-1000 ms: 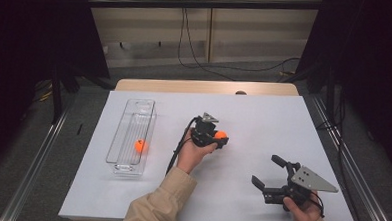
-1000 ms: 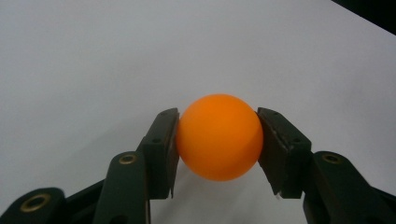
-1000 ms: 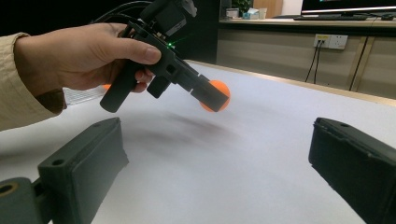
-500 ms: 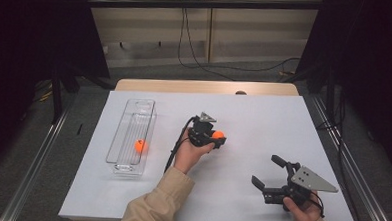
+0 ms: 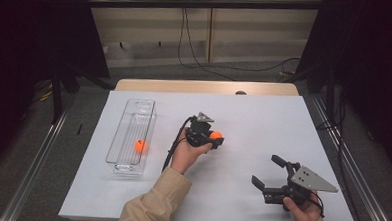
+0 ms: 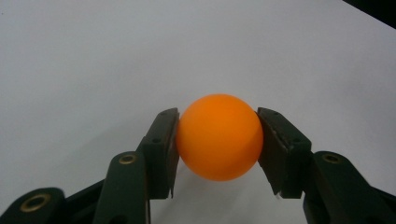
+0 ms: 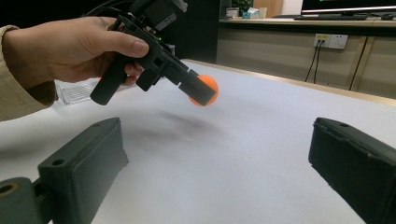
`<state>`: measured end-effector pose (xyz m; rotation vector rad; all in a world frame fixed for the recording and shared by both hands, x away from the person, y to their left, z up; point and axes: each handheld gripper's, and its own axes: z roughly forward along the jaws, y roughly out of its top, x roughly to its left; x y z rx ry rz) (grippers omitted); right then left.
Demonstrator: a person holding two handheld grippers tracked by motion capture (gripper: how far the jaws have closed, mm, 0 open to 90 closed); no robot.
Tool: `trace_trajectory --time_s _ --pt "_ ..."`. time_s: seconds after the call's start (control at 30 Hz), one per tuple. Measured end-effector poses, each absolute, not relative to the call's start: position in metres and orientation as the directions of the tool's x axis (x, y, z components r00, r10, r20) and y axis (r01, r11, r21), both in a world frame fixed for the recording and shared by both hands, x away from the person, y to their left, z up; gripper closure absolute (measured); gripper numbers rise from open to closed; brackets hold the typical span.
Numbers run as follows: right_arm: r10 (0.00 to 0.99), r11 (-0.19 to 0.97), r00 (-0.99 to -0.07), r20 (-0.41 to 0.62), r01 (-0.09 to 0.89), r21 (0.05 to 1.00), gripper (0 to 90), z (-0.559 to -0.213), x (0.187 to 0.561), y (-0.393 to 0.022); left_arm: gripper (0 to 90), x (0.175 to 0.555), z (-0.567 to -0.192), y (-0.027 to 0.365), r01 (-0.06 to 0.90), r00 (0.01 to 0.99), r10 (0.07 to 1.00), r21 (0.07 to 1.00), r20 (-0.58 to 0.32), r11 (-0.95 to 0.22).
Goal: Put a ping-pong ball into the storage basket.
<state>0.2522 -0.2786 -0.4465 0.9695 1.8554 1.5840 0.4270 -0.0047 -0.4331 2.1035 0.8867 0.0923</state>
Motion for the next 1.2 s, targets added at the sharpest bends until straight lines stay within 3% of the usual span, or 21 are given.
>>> trace_trajectory --time_s 1.2 --pt "0.786 0.067 -0.615 0.067 0.192 0.979 2.9 -0.447 0.252 -0.277 50.9 0.427 -0.426 0.025 0.603 0.712 0.651 0.704 -0.262 -0.375"
